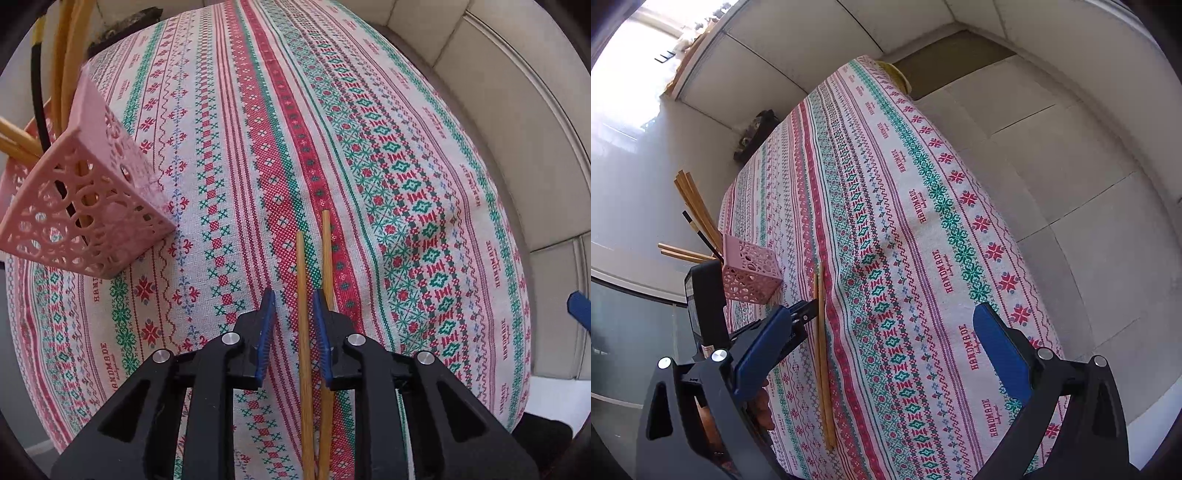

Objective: Organize utensils
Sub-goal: 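Lift the left tool's chopsticks while the right tool grasps another tan chopstick, then carry both chopsticks over the pink holder and open both tools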

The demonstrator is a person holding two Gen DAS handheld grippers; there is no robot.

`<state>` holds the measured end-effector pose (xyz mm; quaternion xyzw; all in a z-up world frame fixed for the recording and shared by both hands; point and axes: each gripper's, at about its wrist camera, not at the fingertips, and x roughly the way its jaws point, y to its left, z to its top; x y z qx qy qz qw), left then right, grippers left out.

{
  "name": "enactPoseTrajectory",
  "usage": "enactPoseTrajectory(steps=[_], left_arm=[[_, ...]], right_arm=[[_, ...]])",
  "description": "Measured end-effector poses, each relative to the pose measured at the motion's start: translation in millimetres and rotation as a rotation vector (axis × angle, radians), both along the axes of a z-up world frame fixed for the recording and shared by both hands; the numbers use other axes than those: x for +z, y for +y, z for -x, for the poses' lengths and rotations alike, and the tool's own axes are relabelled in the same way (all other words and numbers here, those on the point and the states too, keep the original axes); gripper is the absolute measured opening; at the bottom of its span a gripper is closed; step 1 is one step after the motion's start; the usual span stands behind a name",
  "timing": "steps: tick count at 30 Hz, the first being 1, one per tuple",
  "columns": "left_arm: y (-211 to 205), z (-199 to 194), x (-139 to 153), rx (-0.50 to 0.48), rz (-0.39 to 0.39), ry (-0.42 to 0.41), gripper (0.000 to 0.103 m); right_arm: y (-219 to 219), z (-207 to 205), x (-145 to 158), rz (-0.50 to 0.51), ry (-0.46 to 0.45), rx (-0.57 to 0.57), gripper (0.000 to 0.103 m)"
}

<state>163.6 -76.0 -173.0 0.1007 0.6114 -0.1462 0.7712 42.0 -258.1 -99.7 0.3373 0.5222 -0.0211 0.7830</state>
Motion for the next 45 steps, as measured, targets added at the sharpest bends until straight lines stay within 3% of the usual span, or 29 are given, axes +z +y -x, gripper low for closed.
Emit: enactPoseTrajectory(steps=[2, 6, 9, 12, 17, 20, 22, 25, 27, 28, 29, 32, 36, 40, 42, 45], left_arm=[[-7, -1, -1, -0.020, -0.015, 0.000, 0.019], [4, -6, -3, 0.024, 0.053, 0.006, 0.005], [26, 9, -4, 0.066, 0.090, -0.001, 0.004], [48, 35, 11, 0.068, 0.093, -0.069, 0.004], [94, 76, 53, 0.092, 0.128, -0.236, 0.004], [112, 96, 77, 0.099, 0.110, -0.355, 0.004], [124, 108, 91, 0.102, 0.113, -0.420, 0.004], [141, 115, 109, 0.103, 0.097, -0.488, 0.004], [149, 120, 117, 0.114, 0.096, -0.517, 0.004], [152, 120, 120, 0.117, 0.095, -0.528, 0.004], [156, 123, 125, 0.122, 0.095, -0.540, 0.004], [163, 128, 135, 0.128, 0.095, -0.563, 0.004], [165, 133, 142, 0.135, 0.094, -0.589, 0.004], [162, 135, 146, 0.141, 0.099, -0.608, 0.004], [164, 135, 148, 0.148, 0.144, -0.604, 0.004], [173, 134, 159, 0.152, 0.270, -0.601, 0.004]], right_arm=[[1, -2, -1, -0.001, 0.003, -0.004, 0.096], [13, -15, -1, 0.022, 0.014, -0.003, 0.096], [32, -30, -3, 0.054, 0.027, 0.024, 0.096], [67, -48, -8, 0.118, 0.047, 0.090, 0.095], [127, -77, -34, 0.294, 0.135, 0.166, 0.076], [145, -88, -53, 0.373, 0.196, 0.165, 0.075], [154, -95, -69, 0.367, 0.257, 0.190, 0.078], [163, -100, -72, 0.425, 0.246, 0.185, 0.076], [166, -103, -73, 0.464, 0.246, 0.187, 0.065], [166, -105, -72, 0.482, 0.239, 0.190, 0.046], [165, -106, -72, 0.476, 0.236, 0.196, 0.028], [156, -105, -73, 0.441, 0.233, 0.198, 0.009], [133, -93, -75, 0.325, 0.211, 0.171, 0.006], [126, -72, -54, 0.272, 0.117, 0.149, 0.006], [120, -57, -37, 0.241, 0.041, 0.138, 0.006], [115, -33, -3, 0.228, -0.094, 0.130, 0.006]])
